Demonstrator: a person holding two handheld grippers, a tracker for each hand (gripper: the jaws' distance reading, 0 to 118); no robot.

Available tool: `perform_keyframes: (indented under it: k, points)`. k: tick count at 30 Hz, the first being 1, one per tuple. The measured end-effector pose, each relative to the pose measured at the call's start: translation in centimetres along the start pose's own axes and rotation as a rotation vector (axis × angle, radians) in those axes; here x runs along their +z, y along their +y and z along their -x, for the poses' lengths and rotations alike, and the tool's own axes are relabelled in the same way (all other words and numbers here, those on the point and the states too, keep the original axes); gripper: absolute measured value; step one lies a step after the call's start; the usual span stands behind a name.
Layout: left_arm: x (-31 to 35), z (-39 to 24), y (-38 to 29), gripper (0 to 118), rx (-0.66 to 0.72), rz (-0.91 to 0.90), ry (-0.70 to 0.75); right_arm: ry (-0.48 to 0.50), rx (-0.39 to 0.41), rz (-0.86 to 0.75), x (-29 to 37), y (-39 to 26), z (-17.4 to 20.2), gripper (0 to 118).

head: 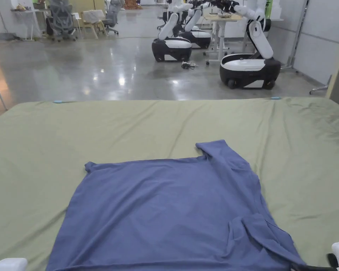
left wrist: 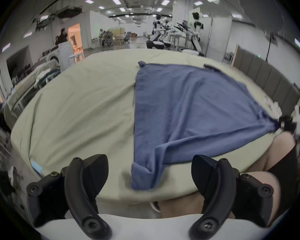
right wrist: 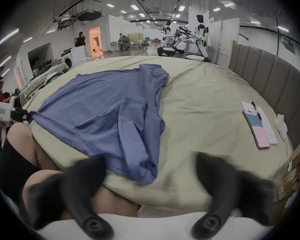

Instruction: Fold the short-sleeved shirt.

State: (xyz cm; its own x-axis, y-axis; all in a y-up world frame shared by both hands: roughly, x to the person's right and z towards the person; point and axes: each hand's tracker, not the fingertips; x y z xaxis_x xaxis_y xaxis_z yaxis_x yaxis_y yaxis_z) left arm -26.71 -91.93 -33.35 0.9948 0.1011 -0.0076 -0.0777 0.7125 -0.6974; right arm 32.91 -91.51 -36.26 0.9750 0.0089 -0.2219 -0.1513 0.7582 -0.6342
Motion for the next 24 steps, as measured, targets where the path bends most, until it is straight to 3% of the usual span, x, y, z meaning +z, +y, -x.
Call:
perform_keyframes:
  k: [1,4,6,7,8,9,10,11,13,15,16,17,19,20,24]
  points:
    - [1.2,-0.4,0.3,99,0.011,-0.019,0.004,-0.014,-0.024,-0.018,0.5,0.0,-0.1,118]
    - [6.5,-1.8,0.7,99,0.002,-0.165,0.080,-0.044,-0.069,-0.134,3.8,1.1,0.5,113]
    - [9.7,-2.7,0.6,94,0.014,-0.246,0.141,-0.047,-0.064,-0.207,6.3,1.8,1.8,102]
    - [11.1,-3.0,0.5,77,0.026,-0.272,0.151,-0.037,-0.055,-0.244,7.5,2.2,2.7,63]
    - [12.0,-3.2,0.2,50,0.036,-0.297,0.130,-0.026,-0.050,-0.261,8.6,2.8,4.1,20]
    - [12.7,-3.9,0.1,13,0.040,-0.323,0.111,-0.024,-0.036,-0.255,9.1,3.1,5.1,1]
    - [12.8,-4.0,-0.1,0,0.028,-0.301,0.108,-0.040,-0.020,-0.260,9.4,3.3,6.3,0]
    - [12.3,-4.2,-0.2,0,0.020,-0.285,0.114,-0.038,-0.011,-0.271,9.8,3.4,7.2,0]
    - [11.2,-3.7,-0.8,0,-0.016,-0.216,0.077,0.086,0.023,-0.282,10.2,4.2,8.7,0]
    - [9.4,-3.3,-1.2,0,0.021,-0.180,0.097,0.082,0.061,-0.295,10.5,5.0,10.0,0]
    - [8.6,-3.0,-1.3,3,0.032,-0.147,0.090,0.084,0.073,-0.294,10.3,5.4,10.7,0]
    - [7.4,-2.5,-0.9,24,0.035,-0.081,0.051,0.091,0.081,-0.288,10.3,5.8,11.1,0]
    - [5.2,-2.3,-0.9,93,0.036,-0.040,0.037,0.093,0.085,-0.291,10.2,6.2,11.5,0]
    - [4.3,-2.1,-1.0,101,0.036,-0.049,0.045,0.096,0.085,-0.290,9.8,6.3,11.4,0]
    - [1.1,-1.1,-0.4,100,0.021,0.002,0.080,0.071,0.085,-0.249,8.7,6.1,11.1,0]
